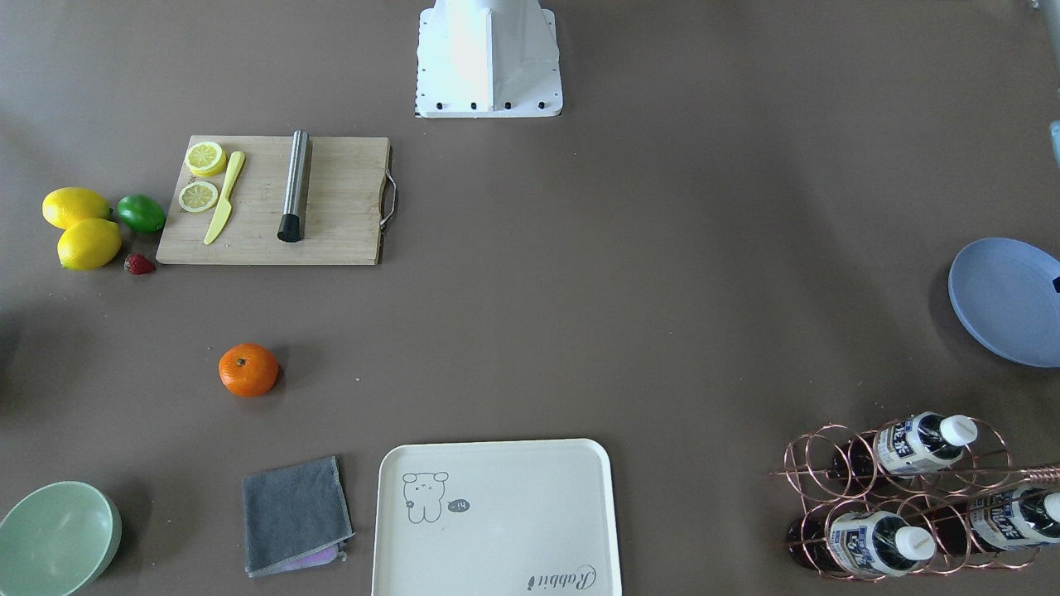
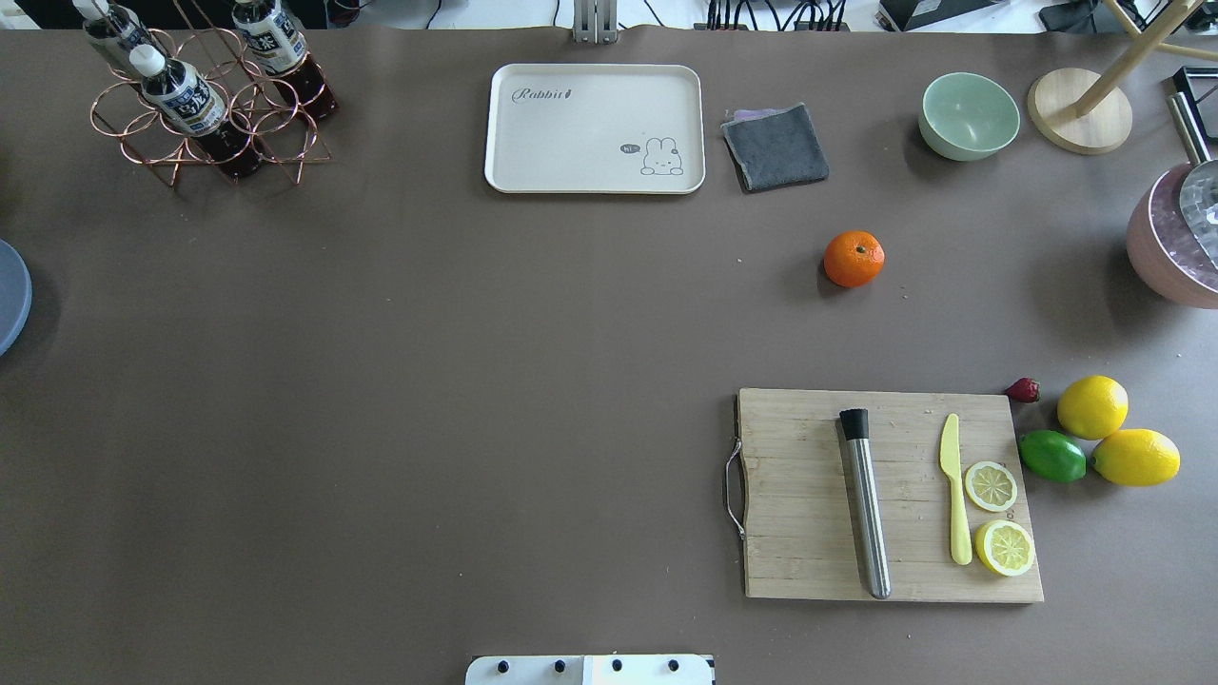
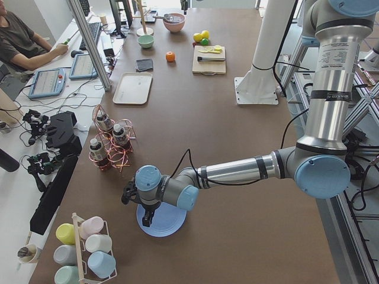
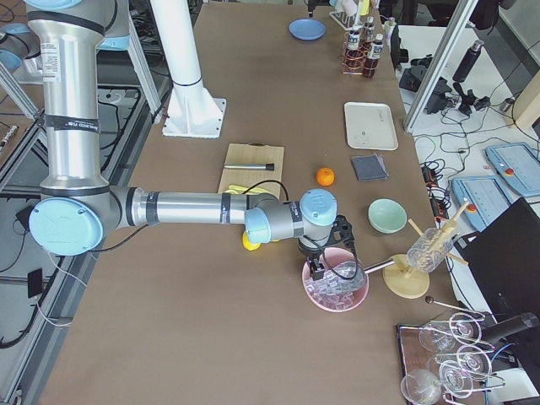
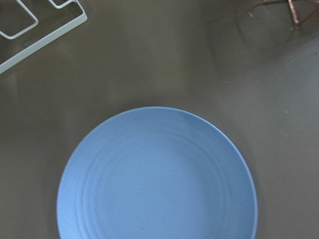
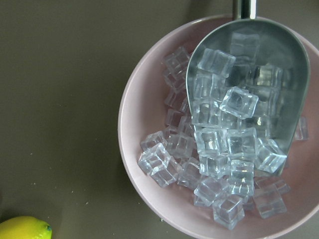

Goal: Pick orange to plate

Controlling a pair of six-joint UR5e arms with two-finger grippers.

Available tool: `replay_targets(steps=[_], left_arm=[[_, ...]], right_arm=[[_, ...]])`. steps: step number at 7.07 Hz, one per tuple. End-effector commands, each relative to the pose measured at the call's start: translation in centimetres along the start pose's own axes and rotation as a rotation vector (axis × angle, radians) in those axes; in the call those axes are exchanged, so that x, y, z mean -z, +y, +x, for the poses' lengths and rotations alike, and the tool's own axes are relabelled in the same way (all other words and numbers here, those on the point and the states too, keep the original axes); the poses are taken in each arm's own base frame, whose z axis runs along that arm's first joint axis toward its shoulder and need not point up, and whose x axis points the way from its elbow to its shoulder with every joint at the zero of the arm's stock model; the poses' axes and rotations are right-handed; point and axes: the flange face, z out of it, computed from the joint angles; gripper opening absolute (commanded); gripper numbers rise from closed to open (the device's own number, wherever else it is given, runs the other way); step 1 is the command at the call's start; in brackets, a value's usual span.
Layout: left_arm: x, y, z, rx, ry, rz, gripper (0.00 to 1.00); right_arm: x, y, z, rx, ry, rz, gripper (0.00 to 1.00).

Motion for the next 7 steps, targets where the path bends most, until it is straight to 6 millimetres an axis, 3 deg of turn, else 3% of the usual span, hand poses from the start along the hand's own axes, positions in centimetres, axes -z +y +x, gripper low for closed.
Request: replay_targets(steps=[1,4,7], left_arm=[[-2.2,0.8,-2.1,0.005,-0.022,-0.01,0.97],[-4.6,1.6,-4.3,-0.002,-0.025,-0.042,0.95],[-5.6,2.5,-5.3,0.011,-0.026,-0.067,0.83]], right_arm=[[-0.3,0.2,-0.2,0.012,-0.006,0.003,1.0],[-0.4,0.0,-0.4,0.003,-0.005,0.003,1.0],[-0.2,-0.1,-0.8,-0.033,-0.01,0.007,1.0]])
